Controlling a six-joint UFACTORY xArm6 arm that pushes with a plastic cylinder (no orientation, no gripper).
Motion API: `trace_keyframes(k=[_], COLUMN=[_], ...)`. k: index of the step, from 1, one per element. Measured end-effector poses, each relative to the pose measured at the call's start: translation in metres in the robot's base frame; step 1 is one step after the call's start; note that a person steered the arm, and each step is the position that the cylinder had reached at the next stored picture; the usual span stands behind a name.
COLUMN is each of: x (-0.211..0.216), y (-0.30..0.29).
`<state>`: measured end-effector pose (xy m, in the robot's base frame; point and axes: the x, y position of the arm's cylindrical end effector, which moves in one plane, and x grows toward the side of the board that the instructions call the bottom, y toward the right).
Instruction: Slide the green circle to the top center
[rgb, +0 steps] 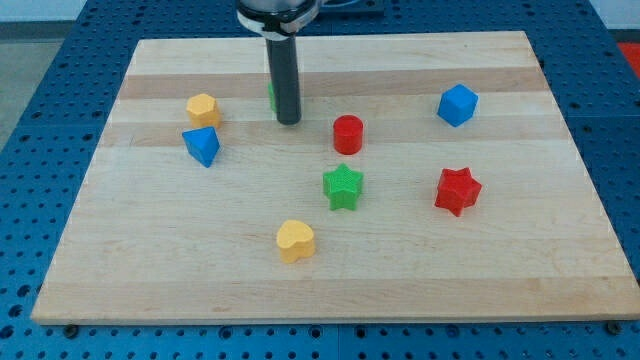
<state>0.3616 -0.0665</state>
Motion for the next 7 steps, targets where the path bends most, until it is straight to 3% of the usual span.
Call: trace_keyframes(k=[3, 5, 7], x=[-0.015, -0.045, -0.044], y=[-0.033, 0.011, 0.049])
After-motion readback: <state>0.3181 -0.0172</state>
